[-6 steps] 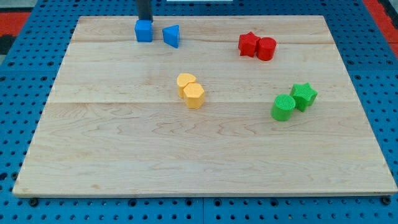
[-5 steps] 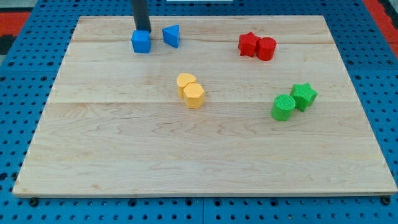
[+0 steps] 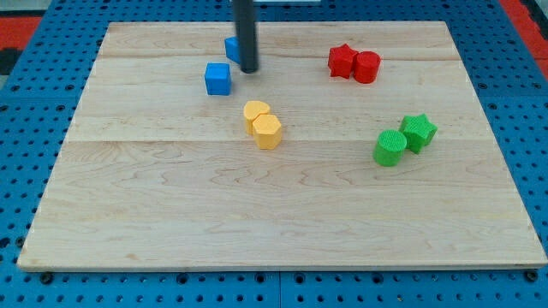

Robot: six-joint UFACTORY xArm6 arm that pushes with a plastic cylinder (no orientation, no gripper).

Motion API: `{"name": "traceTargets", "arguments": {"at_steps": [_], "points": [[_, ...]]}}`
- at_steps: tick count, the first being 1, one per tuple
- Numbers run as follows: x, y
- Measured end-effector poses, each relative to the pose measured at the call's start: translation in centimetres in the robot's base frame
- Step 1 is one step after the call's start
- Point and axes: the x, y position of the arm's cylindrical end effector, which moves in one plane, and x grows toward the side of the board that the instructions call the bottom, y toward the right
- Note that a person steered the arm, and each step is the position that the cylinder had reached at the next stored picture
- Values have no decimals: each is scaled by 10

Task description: Push the blue cube towards the center

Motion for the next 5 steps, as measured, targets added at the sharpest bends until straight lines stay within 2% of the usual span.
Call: {"name": "traceTargets", "arguments": {"at_steps": [1, 2, 3, 4, 5], "points": [[-39, -59], [-8, -90], [33, -88], [35, -3], [26, -40]]}}
